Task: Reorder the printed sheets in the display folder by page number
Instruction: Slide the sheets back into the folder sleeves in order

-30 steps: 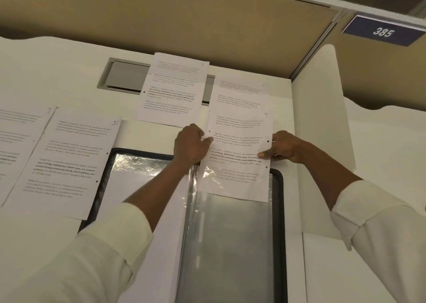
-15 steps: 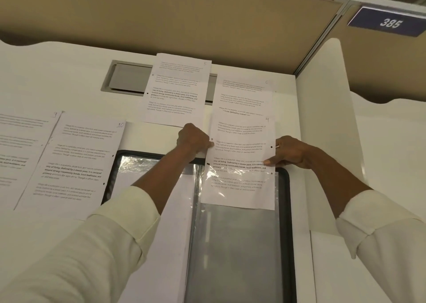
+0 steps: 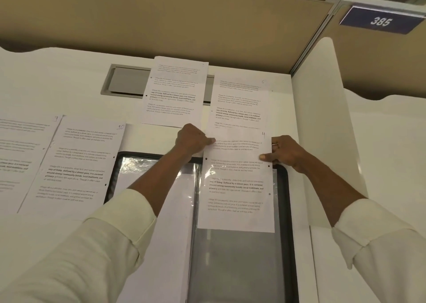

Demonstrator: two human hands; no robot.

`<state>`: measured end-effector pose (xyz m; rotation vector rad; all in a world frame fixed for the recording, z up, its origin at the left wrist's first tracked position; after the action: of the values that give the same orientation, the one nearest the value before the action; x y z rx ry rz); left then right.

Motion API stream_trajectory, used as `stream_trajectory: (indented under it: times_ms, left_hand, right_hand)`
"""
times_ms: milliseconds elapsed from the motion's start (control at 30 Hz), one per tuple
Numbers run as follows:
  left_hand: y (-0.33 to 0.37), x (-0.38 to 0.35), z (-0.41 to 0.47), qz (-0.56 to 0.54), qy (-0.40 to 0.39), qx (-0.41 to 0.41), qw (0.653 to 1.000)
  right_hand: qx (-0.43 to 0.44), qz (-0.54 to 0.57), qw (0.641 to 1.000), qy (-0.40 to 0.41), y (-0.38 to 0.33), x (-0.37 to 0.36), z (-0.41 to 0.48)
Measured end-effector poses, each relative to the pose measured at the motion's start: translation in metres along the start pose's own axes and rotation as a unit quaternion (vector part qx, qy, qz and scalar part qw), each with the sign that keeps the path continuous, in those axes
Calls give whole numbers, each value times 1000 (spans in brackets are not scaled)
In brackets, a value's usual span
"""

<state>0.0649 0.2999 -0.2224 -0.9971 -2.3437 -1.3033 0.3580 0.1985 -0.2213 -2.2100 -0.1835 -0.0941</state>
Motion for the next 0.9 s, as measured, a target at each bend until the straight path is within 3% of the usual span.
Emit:
stream_trajectory:
  times_ms: [300,567,733,900]
  left_hand:
    - [-10,-10,-10,151,-71,-12,986]
    - [-7,4,-8,29,-5,-48,998]
    - [-7,5,-8,59,4,-74,995]
    - [-10,2,-12,121,-3,-102,987]
  right_hand:
    - [37,42,996,76,-10,5,-6]
    - [51,-26,997,43,-11,-7,-5]
    - [28,-82,996,14,-5,-9,-8]
    - [72,-141,986,46,-16,-11,-6]
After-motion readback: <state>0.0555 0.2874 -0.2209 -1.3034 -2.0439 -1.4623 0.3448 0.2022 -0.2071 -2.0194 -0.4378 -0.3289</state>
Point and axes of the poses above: each hand's wrist, its own z-axis towards the middle knuckle, its own x-axis out of the back of the hand, y = z × x, the point moved 9 cm from there along z, towards the middle knuckle, and after that the axes turned 4 degrees about z, right-handed, at the moved point
